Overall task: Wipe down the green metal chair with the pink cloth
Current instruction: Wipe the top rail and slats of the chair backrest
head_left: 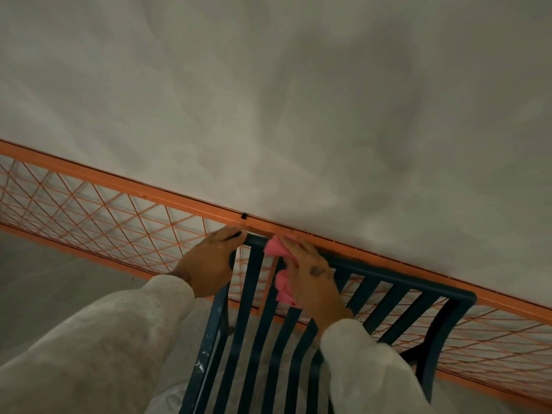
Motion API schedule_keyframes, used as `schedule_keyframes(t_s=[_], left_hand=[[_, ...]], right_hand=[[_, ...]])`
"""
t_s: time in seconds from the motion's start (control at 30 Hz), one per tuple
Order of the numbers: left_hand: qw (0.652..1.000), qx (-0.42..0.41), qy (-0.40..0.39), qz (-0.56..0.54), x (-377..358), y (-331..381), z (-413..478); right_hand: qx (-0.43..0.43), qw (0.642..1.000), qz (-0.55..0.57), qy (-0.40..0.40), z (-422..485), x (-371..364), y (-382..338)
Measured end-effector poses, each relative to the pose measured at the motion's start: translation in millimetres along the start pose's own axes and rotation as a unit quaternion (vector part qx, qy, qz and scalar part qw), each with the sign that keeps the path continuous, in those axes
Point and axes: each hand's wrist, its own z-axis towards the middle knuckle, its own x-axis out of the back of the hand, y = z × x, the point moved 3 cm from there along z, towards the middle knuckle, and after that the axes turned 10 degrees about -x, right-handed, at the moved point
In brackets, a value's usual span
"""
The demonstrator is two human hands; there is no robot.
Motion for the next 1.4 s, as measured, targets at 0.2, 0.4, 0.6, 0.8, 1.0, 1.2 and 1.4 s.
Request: schedule_keyframes(t_s=[0.2, 0.4, 0.6, 0.8, 1.0, 1.2, 1.4], left_hand=[[1.0, 0.005, -0.001, -0.003, -3, -3, 0], [1.0, 0.004, 0.01, 0.0, -5, -3, -1], [1.0, 0.001, 0.011, 0.002, -3, -2, -2], [1.0, -0.002, 0.024, -0.001, 0, 5, -1], [1.0, -0.005, 0.022, 0.003, 0, 5, -1], [1.0, 0.0, 0.022, 0.001, -3, -1, -1], [1.0, 0.006, 0.021, -0.012, -5, -4, -2]], right_hand=[[-0.128, 0.985, 0.042, 0.112, -44, 72, 87], [-0.278, 0.939, 0.093, 0.178, -52, 96, 124], [-0.168, 0.976, 0.094, 0.1, -21, 25, 42], [0.0, 0.997, 0.049, 0.054, 5, -32, -56], [-0.004, 0.999, 0.047, 0.001, 6, -7, -12], [-0.157, 0.981, 0.093, 0.065, -31, 64, 90], [-0.243, 0.954, 0.06, 0.164, -49, 89, 141]])
